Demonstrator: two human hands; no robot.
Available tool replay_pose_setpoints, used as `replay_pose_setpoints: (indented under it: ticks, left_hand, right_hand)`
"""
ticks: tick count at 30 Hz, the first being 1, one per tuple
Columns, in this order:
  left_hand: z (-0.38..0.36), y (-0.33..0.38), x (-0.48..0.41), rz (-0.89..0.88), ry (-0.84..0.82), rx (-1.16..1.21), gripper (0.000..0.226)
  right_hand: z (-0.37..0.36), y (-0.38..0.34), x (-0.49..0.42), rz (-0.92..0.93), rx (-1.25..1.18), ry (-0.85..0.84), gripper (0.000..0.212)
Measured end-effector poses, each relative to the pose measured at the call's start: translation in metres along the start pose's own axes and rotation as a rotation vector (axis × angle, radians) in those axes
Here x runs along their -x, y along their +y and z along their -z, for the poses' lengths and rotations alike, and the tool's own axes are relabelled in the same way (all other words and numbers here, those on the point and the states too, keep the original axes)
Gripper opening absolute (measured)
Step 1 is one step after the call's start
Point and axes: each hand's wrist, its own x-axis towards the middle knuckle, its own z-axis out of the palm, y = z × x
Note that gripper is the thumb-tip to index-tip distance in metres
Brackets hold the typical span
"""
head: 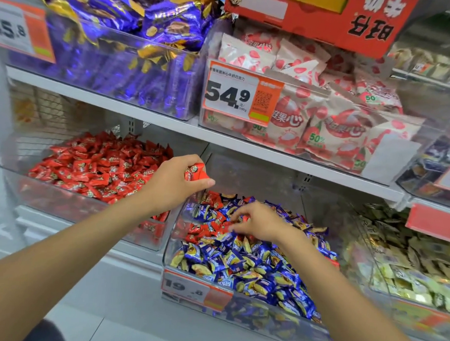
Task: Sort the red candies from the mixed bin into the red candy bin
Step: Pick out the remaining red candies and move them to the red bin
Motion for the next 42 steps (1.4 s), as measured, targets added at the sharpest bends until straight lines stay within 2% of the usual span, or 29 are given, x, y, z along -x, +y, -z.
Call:
replay_pose_setpoints:
  ticks: [3, 6, 8, 10, 14, 17, 20, 23, 25, 27, 29, 31, 35, 39, 42]
  left_hand:
    - [-0.001, 0.002, 0.001, -0.022, 0.035, -0.026, 0.022]
    - [-0.003, 0.005, 0.003, -0.034, 0.049, -0.054, 0.016]
    - [-0.004, 0.008, 0.004, -0.042, 0.047, -0.077, 0.011]
    - [-0.005, 0.013, 0.005, -0.062, 0.039, -0.08, 0.012]
    - [-0.017, 0.031, 0.004, -0.119, -0.003, -0.061, 0.014]
    - [-0.035, 0.04, 0.004, -0.137, -0.075, -0.053, 0.014]
    - [-0.056, 0.045, 0.004, -0.106, -0.114, -0.068, 0.012]
    - [-0.074, 0.041, 0.004, -0.027, -0.131, -0.091, 0.013]
    - [-0.084, 0.035, 0.004, 0.025, -0.149, -0.11, 0.011]
    - [-0.093, 0.026, 0.001, 0.069, -0.155, -0.137, 0.009]
    - [-0.101, 0.017, -0.004, 0.124, -0.147, -0.15, 0.005]
    - [-0.108, 0.007, -0.01, 0.17, -0.14, -0.149, 0.017]
    - [-0.117, -0.005, -0.018, 0.269, -0.166, -0.156, 0.042]
    - [-0.124, -0.015, -0.026, 0.359, -0.286, -0.276, 0.056]
    - [-0.127, -0.019, -0.029, 0.367, -0.32, -0.344, 0.054]
  right_hand:
    - [-0.006, 0.004, -0.003, 0.011, 0.162, -0.104, 0.023]
    - [0.003, 0.004, 0.006, -0.01, 0.189, -0.128, 0.024]
    - [0.013, 0.007, 0.021, -0.02, 0.063, -0.077, 0.024]
    - [0.025, 0.012, 0.04, -0.024, -0.117, 0.014, 0.023]
    - [0.043, 0.024, 0.078, -0.068, -0.328, 0.193, 0.027]
    - [0.043, 0.031, 0.1, -0.13, -0.475, 0.213, 0.021]
    - [0.043, 0.037, 0.113, -0.145, -0.522, 0.217, 0.018]
    - [0.046, 0.039, 0.123, -0.122, -0.52, 0.253, 0.014]
    - [0.05, 0.04, 0.13, -0.089, -0.493, 0.298, 0.023]
    - [0.053, 0.045, 0.134, -0.066, -0.431, 0.337, 0.018]
    - [0.055, 0.052, 0.136, -0.095, -0.415, 0.344, 0.021]
    - [0.053, 0.058, 0.138, -0.111, -0.367, 0.31, 0.019]
    - [0.041, 0.063, 0.135, -0.001, -0.211, 0.176, 0.019]
    - [0.029, 0.066, 0.134, -0.073, 0.003, 0.063, 0.035]
    - [0.027, 0.067, 0.134, -0.071, -0.053, 0.049, 0.032]
